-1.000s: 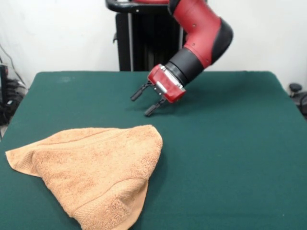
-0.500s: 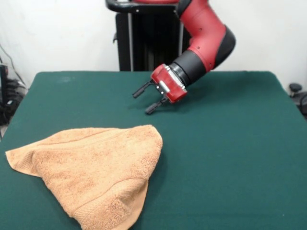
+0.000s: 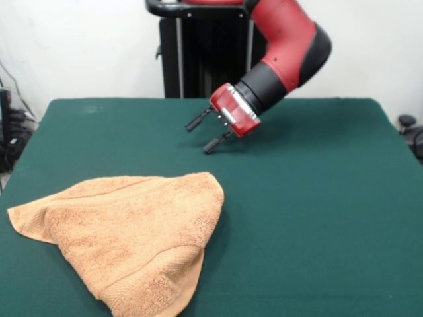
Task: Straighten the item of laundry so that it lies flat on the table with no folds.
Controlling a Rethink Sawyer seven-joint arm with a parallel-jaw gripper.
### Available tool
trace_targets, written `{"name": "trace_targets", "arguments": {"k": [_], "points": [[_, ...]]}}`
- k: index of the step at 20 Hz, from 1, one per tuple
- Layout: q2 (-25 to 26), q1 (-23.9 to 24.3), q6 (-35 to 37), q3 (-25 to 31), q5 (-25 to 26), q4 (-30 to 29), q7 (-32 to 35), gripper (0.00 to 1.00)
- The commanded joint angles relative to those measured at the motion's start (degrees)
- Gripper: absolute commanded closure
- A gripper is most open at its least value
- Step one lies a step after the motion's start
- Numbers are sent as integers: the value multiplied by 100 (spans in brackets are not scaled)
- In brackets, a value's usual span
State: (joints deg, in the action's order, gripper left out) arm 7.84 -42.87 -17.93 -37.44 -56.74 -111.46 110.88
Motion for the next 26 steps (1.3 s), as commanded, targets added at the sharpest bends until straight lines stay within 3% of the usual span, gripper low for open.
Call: {"name": "trace_targets", "arguments": {"k": [1,12,17,22,26], "points": [[-830,489,753,168,1121,740,-55,0],[396,634,858,-343,221,1910,332,0],[786,585,1477,-731,-197,2334,432,0],[1689,369,2241,-1498,-805,2870,835,0],[2078,365,2530,-1837,-855,3146,1196,0]]}}
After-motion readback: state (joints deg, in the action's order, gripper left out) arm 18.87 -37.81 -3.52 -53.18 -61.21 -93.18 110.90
